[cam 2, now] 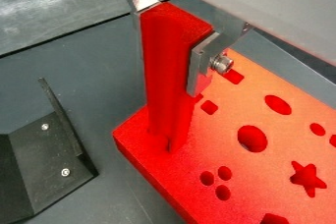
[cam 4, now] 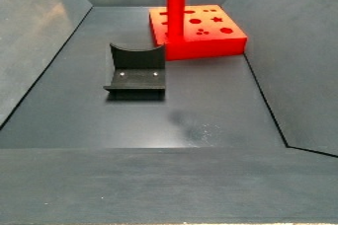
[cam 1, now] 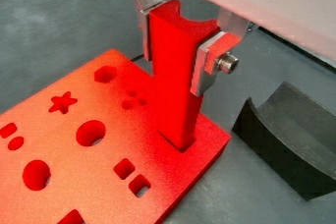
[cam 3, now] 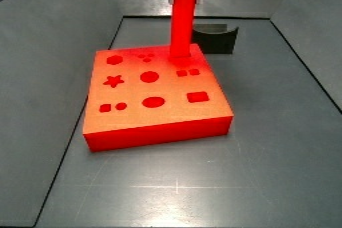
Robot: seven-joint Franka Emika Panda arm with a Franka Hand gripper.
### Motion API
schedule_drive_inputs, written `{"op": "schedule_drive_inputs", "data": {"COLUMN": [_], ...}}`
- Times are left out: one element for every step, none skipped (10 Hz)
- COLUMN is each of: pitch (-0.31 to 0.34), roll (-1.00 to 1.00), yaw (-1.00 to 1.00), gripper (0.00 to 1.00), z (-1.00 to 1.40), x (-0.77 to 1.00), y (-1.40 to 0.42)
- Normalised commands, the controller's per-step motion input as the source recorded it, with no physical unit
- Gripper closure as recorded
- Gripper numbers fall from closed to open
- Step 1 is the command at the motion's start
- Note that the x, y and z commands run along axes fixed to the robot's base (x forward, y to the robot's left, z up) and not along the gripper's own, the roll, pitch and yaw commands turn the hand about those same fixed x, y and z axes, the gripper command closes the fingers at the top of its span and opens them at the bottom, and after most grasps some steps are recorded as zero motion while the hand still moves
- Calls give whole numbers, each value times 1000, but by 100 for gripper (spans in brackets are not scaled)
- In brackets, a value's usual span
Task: Pick up the arch object. Move up. Rotate the arch object. Move to above the board. Insert the arch object.
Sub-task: Insert the arch object.
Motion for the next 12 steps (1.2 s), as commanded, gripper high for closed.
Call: {"op": "schedule_drive_inputs", "data": {"pitch": [0,-49,-44,-6,-14,-37,-130,-117,-119,-84,-44,0], "roll": [-16,-6,0,0,0,13,154,179,193,139,21,0], "yaw": [-106,-23,0,80,60,17,31,31,14,0,0,0], "gripper": [100,100,100,100,100,100,100,100,100,100,100,100], "z": [-434,-454,-389,-366,-389,-451,-577,-549,-520,-503,-191,0], "x": [126,134,211,320,206,54,-3,-11,-9,0,-9,0], "y": [-26,-71,-140,-89,-51,-49,-183,-209,-229,-186,-51,0]}}
